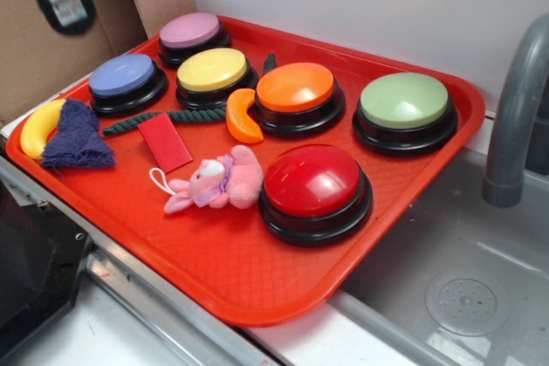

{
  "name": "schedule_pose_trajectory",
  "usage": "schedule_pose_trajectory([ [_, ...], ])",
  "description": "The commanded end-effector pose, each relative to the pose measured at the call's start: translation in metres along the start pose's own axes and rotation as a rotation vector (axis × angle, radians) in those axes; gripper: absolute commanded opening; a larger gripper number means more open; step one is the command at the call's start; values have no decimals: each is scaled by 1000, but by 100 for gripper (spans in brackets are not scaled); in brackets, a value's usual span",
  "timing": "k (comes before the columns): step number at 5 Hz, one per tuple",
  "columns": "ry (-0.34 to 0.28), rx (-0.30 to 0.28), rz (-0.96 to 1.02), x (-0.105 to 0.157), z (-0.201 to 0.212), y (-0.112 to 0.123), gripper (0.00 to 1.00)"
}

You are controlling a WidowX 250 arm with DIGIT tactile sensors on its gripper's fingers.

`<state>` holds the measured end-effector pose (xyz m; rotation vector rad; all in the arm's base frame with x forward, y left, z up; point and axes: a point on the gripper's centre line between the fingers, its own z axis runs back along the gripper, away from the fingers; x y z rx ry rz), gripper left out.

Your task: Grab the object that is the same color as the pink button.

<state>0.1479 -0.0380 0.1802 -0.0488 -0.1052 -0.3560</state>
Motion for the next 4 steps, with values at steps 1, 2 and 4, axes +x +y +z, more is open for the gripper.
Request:
schedule_pose_trajectory([
  [1, -83, 29, -268, 18, -65, -8, 100],
  [2, -123, 17, -437, 28, -93, -13, 100],
  [4, -143, 8, -506, 36, -132, -18, 100],
])
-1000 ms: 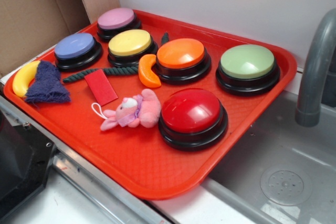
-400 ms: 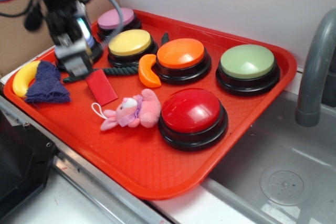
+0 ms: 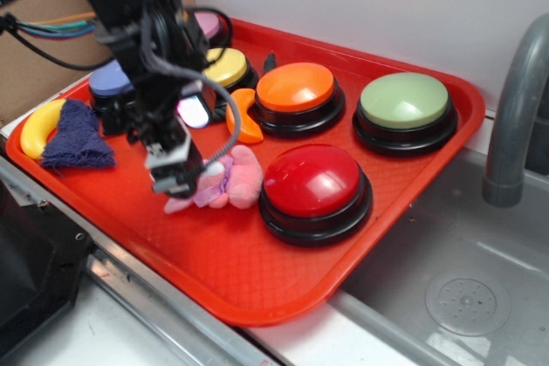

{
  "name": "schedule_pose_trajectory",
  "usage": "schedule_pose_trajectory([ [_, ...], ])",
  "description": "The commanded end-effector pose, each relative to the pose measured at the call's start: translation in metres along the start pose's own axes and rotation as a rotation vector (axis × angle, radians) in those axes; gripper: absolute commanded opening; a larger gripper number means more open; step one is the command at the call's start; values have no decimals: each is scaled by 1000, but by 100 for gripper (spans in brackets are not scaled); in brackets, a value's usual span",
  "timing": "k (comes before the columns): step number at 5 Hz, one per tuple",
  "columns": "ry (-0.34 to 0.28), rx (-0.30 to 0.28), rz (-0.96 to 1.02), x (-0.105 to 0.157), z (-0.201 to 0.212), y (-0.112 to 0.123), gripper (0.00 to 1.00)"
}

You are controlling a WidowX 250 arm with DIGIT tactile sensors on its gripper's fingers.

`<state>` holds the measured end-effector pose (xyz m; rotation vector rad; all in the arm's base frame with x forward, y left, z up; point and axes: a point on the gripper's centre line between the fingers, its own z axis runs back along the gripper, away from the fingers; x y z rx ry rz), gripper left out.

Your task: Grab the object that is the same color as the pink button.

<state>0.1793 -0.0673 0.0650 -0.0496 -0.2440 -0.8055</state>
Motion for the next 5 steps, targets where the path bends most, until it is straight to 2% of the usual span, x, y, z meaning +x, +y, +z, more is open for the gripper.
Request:
schedule_pose_trajectory([
  [1, 15, 12, -54, 6, -33, -4, 100],
  [2, 28, 14, -39, 5, -40, -6, 100],
  [3, 17, 24, -17, 6, -45, -7, 0],
  [4, 24, 31, 10, 6, -46, -5, 0],
  [5, 64, 27, 74, 6, -45, -1, 0],
])
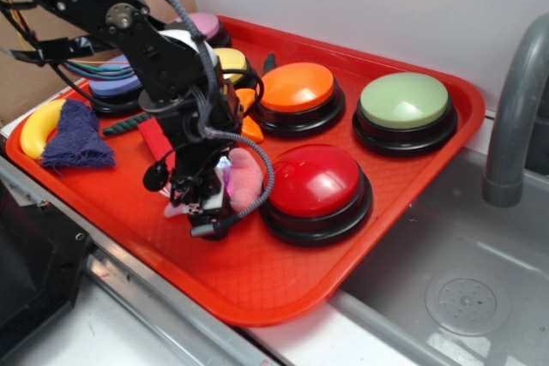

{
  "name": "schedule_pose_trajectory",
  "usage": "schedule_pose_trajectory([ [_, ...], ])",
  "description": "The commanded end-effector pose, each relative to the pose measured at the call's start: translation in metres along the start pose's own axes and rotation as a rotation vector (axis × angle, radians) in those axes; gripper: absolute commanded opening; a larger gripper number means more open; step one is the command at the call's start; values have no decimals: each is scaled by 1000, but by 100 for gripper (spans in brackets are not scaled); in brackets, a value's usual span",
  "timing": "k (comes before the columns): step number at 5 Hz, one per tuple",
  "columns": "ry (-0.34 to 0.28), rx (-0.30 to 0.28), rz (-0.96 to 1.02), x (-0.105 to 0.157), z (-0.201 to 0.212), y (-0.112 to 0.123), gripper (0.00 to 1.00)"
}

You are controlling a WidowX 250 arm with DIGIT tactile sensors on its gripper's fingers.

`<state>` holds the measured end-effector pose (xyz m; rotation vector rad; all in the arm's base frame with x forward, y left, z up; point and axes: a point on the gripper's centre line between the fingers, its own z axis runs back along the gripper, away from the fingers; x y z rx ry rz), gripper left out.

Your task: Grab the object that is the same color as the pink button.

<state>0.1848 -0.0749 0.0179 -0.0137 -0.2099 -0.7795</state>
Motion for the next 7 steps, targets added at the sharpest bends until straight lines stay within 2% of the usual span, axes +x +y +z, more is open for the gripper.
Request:
schedule_pose_trajectory([
  [1, 67, -36, 290, 5, 22, 12, 0],
  [3, 118, 43, 621, 4, 102, 38, 0],
  [4, 128, 48, 816, -10, 144, 53, 0],
  [5, 121, 103, 985, -33, 172, 63, 0],
  [6, 134, 169, 1052, -44, 179, 66, 0],
  [7, 189, 160, 1080, -46, 174, 67, 0],
])
